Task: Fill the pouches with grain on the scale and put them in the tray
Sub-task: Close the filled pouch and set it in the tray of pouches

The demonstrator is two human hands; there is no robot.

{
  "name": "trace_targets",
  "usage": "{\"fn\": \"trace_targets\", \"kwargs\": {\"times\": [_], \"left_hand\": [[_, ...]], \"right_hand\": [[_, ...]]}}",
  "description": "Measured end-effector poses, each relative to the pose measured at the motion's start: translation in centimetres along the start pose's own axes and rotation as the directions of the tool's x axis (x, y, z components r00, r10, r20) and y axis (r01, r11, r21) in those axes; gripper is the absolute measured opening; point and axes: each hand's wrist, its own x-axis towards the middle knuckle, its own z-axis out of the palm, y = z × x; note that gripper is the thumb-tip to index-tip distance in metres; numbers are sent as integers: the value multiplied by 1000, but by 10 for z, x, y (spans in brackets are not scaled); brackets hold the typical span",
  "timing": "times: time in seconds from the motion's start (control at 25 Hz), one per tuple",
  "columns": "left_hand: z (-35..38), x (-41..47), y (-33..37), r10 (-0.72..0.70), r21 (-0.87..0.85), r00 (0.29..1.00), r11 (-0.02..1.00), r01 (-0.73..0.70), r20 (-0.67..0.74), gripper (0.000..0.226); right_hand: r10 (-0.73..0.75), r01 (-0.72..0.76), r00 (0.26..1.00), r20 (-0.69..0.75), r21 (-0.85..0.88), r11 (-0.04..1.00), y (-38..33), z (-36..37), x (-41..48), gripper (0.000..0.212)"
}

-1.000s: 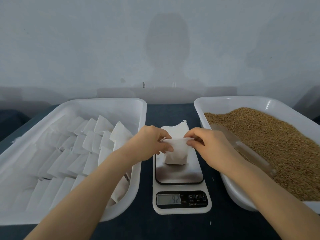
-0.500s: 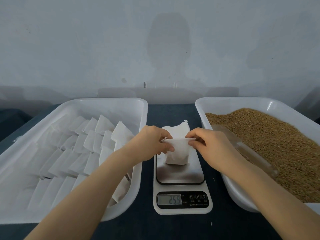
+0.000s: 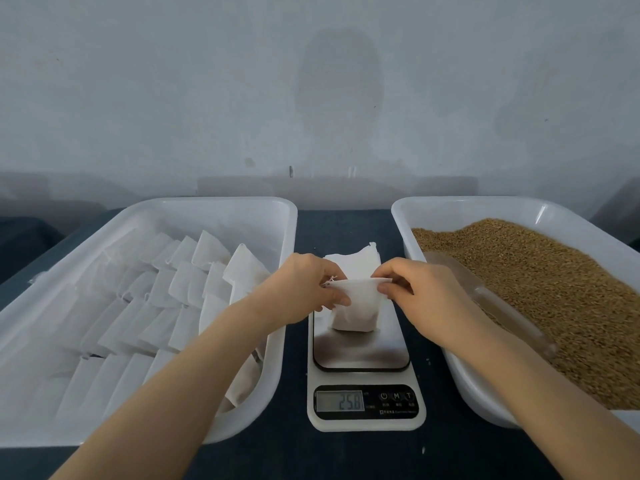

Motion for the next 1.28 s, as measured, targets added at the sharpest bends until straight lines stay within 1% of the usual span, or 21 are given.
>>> {"fn": "trace_targets", "kwargs": {"times": [0.16, 0.24, 0.32, 0.36, 0.4, 0.44, 0.48, 0.52, 0.56, 0.64, 0.72, 0.76, 0.84, 0.92, 1.04, 1.08, 1.16, 1.24, 1.28], "left_hand": [[1, -1, 0, 13, -4, 1000, 1000, -13, 3, 15], [2, -3, 2, 41, 7, 999, 999, -41, -5, 23], [5, -5, 2, 111, 108, 994, 988, -109, -11, 36], [7, -4, 1, 133, 175, 991, 976, -129, -7, 38], [8, -4, 3, 134, 235, 991, 963, -130, -2, 33], [10, -3, 3, 128, 292, 992, 948, -125, 8, 21], [10, -3, 4, 135, 325, 991, 937, -130, 9, 15], [10, -3, 4, 141, 335, 990, 932, -137, 13, 24], [10, -3, 3, 143, 309, 990, 941, -138, 8, 32], [7, -3, 1, 138, 154, 990, 979, -132, -30, 39], [5, -4, 3, 135, 31, 988, 991, -133, -71, 40], [5, -5, 4, 128, -12, 989, 991, -130, -75, 38], [5, -6, 5, 128, -54, 990, 990, -132, -63, 31], [2, -5, 9, 103, -61, 994, 992, -106, -43, 23], [-15, -1, 10, 41, -81, 996, 996, -47, -76, 28], [-25, 1, 10, 7, -104, 994, 994, -19, -108, 26], [-49, 7, 4, -69, -176, 973, 984, 30, -222, 22], [-76, 16, -7, -159, -264, 916, 963, 61, -369, 16], [-88, 22, -15, -211, -293, 873, 953, 83, -440, 13]], "right_hand": [[-6, 6, 1000, -11, 11, 1000, -1, 0, -1, 10], [-15, 15, 1000, -13, 20, 1000, -2, -1, -1, 10], [-26, 26, 1000, -12, 13, 1000, -2, -1, -2, 9], [-37, 37, 999, -12, 8, 999, -3, -1, -2, 9], [-48, 48, 999, -16, 7, 999, -4, -1, -3, 8], [-59, 59, 998, -22, 10, 998, -5, -1, -3, 7], [-69, 70, 997, -26, 20, 997, -7, -2, -4, 7], [-80, 81, 996, -24, 34, 996, -8, -3, -4, 7], [-87, 88, 996, -13, 55, 995, -9, -3, -5, 8], [-57, 54, 997, 42, 85, 995, -11, -4, -5, 8], [-2, -2, 996, 89, 46, 999, -11, -3, -4, 10], [11, -14, 997, 82, 33, 999, -10, -3, -3, 6], [17, -20, 999, 51, 61, 998, -9, -4, -3, 4], [22, -26, 998, 51, 81, 996, -8, -4, -3, 2], [51, -47, 998, -23, 130, 990, -4, -4, 0, 3], [72, -63, 996, -52, 159, 985, -2, -4, 1, 7], [104, -87, 990, -90, 178, 980, -1, -4, 2, 12], [110, -94, 990, -90, 171, 981, -1, -2, 1, 13], [109, -93, 990, -88, 169, 981, -2, -2, 1, 13]]}}
